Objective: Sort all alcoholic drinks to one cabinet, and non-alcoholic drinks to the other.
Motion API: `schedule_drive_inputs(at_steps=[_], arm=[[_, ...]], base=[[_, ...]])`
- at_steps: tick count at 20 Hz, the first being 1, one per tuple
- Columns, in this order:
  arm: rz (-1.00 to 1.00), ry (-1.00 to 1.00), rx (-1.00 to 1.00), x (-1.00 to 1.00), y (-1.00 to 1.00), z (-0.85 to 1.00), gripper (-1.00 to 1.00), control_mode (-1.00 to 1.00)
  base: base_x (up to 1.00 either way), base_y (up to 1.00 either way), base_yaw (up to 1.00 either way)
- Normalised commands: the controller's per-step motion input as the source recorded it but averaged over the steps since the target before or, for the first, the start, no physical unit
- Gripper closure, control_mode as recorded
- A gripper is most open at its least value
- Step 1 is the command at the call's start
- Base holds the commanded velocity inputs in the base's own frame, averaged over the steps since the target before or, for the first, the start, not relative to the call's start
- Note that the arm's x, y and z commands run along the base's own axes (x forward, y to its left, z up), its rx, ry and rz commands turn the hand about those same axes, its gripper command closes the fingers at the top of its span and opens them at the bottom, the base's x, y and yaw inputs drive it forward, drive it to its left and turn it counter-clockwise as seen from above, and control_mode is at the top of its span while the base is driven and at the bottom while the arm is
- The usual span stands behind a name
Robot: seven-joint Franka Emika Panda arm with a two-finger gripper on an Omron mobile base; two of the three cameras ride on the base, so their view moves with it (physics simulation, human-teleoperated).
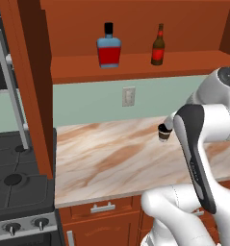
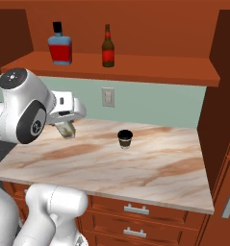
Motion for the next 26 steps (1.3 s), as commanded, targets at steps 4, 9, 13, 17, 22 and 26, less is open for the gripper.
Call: schedule_drive_inputs(at_steps=[4, 9, 13, 17, 22, 26], arm=[[0.0, 0.0, 0.0, 0.0, 0.0, 0.0, 1.0, 1.0], [0.0, 0.0, 0.0, 0.0, 0.0, 0.0, 1.0, 1.0], [0.0, 0.0, 0.0, 0.0, 0.0, 0.0, 1.0, 1.0], [0.0, 0.0, 0.0, 0.0, 0.0, 0.0, 1.0, 1.0], [0.0, 0.0, 0.0, 0.0, 0.0, 0.0, 1.0, 1.0], [0.0, 0.0, 0.0, 0.0, 0.0, 0.0, 1.0, 1.0]], base=[[-0.31, -0.07, -0.01], [-0.51, -0.11, -0.03], [-0.54, -0.04, -0.01], [-0.53, -0.01, -0.02], [-0.52, -0.08, -0.03], [-0.5, -0.14, -0.04]])
